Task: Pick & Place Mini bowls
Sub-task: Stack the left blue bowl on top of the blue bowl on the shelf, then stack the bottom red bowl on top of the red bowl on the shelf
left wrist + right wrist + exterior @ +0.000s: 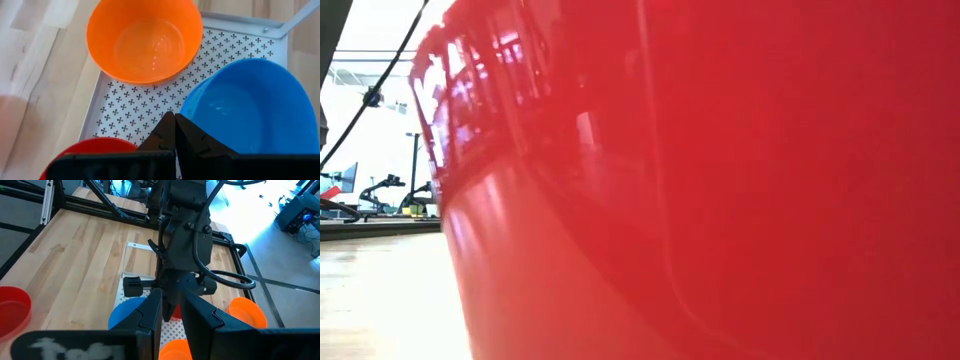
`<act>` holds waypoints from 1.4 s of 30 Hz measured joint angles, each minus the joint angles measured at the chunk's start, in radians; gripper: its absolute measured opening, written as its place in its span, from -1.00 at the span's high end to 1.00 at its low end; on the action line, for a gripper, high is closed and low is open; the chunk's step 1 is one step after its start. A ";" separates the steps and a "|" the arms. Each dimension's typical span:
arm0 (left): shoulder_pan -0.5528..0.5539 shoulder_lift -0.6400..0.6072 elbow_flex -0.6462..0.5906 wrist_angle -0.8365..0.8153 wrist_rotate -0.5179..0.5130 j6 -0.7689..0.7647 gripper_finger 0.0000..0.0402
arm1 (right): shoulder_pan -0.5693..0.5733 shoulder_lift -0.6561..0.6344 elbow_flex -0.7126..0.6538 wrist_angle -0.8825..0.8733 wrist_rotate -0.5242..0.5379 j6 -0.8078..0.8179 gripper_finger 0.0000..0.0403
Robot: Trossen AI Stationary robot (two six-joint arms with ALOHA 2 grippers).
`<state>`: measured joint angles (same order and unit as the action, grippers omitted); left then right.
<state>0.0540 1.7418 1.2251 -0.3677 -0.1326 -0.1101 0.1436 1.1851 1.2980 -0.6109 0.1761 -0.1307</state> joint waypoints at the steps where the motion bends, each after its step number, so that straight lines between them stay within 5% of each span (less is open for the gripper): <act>1: 0.000 -0.002 0.005 -0.001 0.000 0.000 1.00 | 0.000 0.000 0.000 0.000 0.000 0.000 0.67; 29: -0.030 0.006 0.025 0.024 -0.024 0.067 1.00 | 0.000 0.000 0.000 -0.002 0.000 0.000 0.67; 42: -0.231 -0.139 0.031 -0.147 -0.025 0.224 1.00 | 0.000 0.000 0.000 -0.008 0.000 0.008 0.67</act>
<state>-0.1773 1.6030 1.2560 -0.5151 -0.1574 0.1137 0.1440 1.1851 1.2980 -0.6186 0.1761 -0.1230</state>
